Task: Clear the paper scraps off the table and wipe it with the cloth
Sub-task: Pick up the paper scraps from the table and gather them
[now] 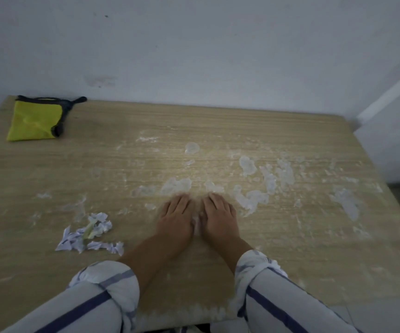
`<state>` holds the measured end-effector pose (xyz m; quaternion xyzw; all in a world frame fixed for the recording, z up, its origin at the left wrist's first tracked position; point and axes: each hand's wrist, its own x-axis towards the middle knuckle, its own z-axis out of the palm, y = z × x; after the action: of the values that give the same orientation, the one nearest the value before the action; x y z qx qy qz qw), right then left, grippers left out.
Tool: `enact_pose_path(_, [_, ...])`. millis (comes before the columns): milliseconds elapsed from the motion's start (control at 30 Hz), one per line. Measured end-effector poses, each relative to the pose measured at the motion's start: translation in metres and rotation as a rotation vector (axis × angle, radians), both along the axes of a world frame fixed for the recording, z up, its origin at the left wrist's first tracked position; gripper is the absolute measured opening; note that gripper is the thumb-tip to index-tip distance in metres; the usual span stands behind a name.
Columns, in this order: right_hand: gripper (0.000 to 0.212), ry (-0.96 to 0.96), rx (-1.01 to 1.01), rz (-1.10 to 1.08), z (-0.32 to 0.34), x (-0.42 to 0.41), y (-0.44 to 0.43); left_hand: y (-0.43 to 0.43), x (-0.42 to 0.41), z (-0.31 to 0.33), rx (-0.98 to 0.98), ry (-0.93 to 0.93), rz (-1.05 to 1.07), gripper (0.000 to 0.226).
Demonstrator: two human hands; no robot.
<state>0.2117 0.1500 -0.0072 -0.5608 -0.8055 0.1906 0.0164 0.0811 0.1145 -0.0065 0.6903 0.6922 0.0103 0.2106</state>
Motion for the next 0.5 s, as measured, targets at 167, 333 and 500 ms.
enact_pose_path(167, [0.054,0.010,-0.001,0.027,-0.002,0.011,0.034,0.039,0.012,-0.002,0.003,-0.008,0.036,0.056])
enact_pose_path(333, [0.049,0.029,0.018,0.041,-0.001,0.012,0.072,0.085,0.017,-0.005,0.038,-0.001,0.046,0.055])
enact_pose_path(500, [0.048,0.034,0.022,0.044,-0.004,0.009,0.108,0.121,0.015,-0.008,0.053,0.002,0.071,0.055])
